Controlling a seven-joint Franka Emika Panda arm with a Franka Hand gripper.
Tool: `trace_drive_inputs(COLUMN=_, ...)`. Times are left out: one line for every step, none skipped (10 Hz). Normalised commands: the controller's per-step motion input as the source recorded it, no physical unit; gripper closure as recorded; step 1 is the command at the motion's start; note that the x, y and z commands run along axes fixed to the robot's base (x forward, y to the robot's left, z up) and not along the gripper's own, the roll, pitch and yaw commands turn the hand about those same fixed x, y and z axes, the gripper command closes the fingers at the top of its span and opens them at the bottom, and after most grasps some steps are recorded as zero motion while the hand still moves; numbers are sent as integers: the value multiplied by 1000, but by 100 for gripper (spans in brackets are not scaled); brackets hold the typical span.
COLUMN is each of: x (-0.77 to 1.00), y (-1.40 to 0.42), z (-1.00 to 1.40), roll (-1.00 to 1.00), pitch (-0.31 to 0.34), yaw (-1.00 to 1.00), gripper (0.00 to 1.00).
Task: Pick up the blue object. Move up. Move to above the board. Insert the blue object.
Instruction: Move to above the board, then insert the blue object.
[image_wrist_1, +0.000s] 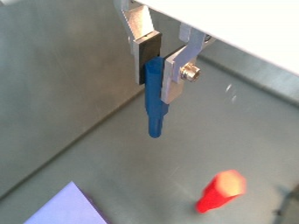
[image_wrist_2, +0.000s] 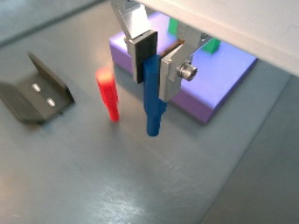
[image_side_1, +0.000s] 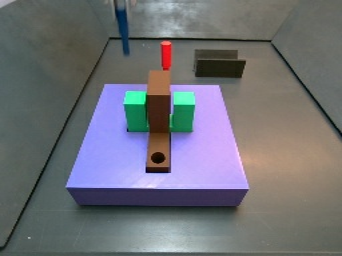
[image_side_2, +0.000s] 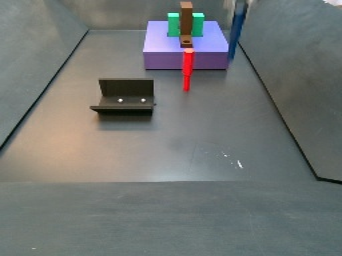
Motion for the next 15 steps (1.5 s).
trace_drive_inputs(x=-72, y=-7, z=1400, roll=-1, pitch=18, yaw=-4, gripper=100)
trace_drive_inputs(x=-45, y=-6, z=1400, roll=1, pitch=-4, yaw=-2, gripper=100)
trace_drive_inputs(x=42, y=-4, z=860, roll=5, pitch=49, yaw=-3, gripper=100)
trace_drive_inputs(x=67, y=-3, z=421, roll=6, pitch=98, yaw=-3, gripper=100)
trace_drive_inputs(x=59, y=-2, z=228, roll=5, pitch=82, yaw=-2, gripper=100)
trace_drive_inputs(x=719, y=-1400, z=293, roll=69, pitch=167, yaw=-5, gripper=100)
trace_drive_inputs(x=720, y=-1400, z=268, roll=95, pitch=182, yaw=6, gripper=100)
trace_drive_inputs(x=772, y=-1400, z=252, roll=111, pitch=239, yaw=17, gripper=100)
trace_drive_inputs(x=826, y=-1400, z=282, roll=19, pitch=242, yaw=5, gripper=100)
trace_drive_inputs(x=809, y=-1400, z=290, roll=25, pitch=206, yaw=9, gripper=100)
trace_drive_inputs(x=817, y=-1400, z=280, roll=41, pitch=172, yaw=11, gripper=100)
trace_drive_inputs(x=435, y=-665, z=137, roll=46, pitch=150, yaw=12, gripper=100)
trace_drive_inputs(x=234, y=-312, z=75, roll=46, pitch=122, yaw=10, gripper=100)
trace_drive_inputs(x=0, y=-57, z=-20, roll=-17, pitch=0, yaw=0, gripper=100)
trace_drive_inputs(x=-66, y=-400, z=-89, roll=-47, pitch=-43, yaw=0, gripper=100)
